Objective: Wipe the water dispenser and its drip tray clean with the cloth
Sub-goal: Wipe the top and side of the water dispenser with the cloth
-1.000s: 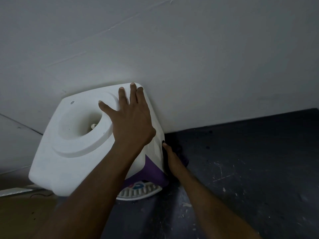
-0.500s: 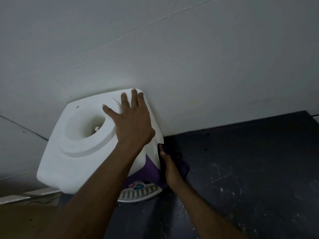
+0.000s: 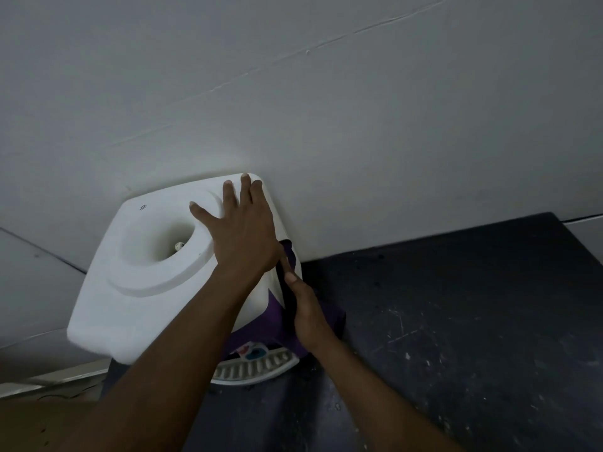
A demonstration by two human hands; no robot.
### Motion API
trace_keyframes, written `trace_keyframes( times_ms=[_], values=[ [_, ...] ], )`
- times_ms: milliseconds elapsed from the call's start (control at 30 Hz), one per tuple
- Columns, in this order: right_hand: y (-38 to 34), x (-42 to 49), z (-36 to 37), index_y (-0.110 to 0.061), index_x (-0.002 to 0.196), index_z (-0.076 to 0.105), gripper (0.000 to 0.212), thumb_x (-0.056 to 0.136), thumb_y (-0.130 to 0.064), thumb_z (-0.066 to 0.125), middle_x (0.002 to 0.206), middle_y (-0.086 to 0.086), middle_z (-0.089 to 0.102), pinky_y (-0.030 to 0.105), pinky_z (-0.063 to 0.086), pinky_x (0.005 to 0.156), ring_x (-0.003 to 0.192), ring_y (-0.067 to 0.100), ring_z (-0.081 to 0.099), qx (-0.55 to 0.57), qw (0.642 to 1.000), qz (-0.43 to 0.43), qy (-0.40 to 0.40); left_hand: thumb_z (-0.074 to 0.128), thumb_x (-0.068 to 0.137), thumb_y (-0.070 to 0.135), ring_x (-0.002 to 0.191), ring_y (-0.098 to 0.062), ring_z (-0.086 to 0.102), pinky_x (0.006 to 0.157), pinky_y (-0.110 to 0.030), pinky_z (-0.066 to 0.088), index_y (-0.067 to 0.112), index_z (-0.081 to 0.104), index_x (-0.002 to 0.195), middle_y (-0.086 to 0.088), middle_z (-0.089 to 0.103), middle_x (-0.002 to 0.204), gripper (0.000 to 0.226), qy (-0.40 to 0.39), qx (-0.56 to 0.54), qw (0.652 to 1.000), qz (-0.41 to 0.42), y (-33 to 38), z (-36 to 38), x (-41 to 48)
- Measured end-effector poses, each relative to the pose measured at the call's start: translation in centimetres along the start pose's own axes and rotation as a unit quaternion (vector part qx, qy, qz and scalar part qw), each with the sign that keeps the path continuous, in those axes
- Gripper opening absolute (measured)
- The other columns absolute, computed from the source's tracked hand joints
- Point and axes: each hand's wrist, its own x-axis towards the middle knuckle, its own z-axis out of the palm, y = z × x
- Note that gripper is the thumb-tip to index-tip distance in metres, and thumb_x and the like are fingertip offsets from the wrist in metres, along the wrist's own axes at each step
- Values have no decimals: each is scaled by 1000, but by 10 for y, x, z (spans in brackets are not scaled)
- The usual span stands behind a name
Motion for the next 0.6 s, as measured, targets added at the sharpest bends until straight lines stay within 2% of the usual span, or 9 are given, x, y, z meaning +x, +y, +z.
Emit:
trace_keyframes(
  times_ms=[133, 200, 267, 333, 467, 600],
  values=[
    [-3, 3, 0, -31, 163, 20, 84, 90, -69, 37, 168, -17, 25, 23, 16, 125, 152, -2, 23, -2, 1000, 10, 3, 68, 86, 47, 157, -23, -4, 114, -76, 9, 15, 4, 160, -4, -5, 170, 102, -26, -40, 998, 27, -10, -6, 2],
    [-5, 9, -2, -33, 163, 19, 84, 90, -69, 37, 168, -18, 24, 23, 15, 124, 152, -4, 23, -1, 1000, 13, -1, 63, 87, 53, 157, -20, -3, 114, -75, 8, 16, 4, 161, -3, -5, 170, 102, -28, -42, 997, 50, -17, -7, 0],
    [-8, 18, -3, -37, 162, 19, 82, 90, -70, 36, 167, -22, 22, 17, 17, 120, 144, -16, 26, -5, 1000, 9, 0, 59, 87, 57, 157, -19, -3, 115, -73, 7, 17, 4, 161, -2, -5, 170, 101, -23, -37, 997, 67, -22, -6, -1],
    [-11, 29, -4, -40, 161, 18, 79, 91, -70, 37, 165, -26, 22, 20, 16, 122, 139, -22, 27, -5, 1000, 10, 0, 58, 85, 60, 157, -19, -4, 116, -72, 5, 17, 3, 161, -2, -6, 170, 103, -24, -37, 996, 83, -26, -6, -1],
    [-17, 55, -7, -36, 163, 19, 82, 92, -69, 42, 167, -17, 28, 41, 17, 130, 150, 2, 29, -3, 1000, 4, 3, 58, 84, 65, 157, -16, -3, 120, -67, 3, 19, 3, 162, 0, -6, 170, 106, -32, -41, 991, 126, -40, -7, 2],
    [-29, 67, -6, -28, 164, 22, 87, 90, -65, 46, 167, -9, 31, 45, 18, 130, 152, 10, 30, 5, 1000, -20, 7, 52, 84, 67, 157, -15, 0, 122, -61, 2, 20, 7, 162, 0, -2, 170, 102, -14, -53, 988, 142, -46, -6, 0]
  ],
)
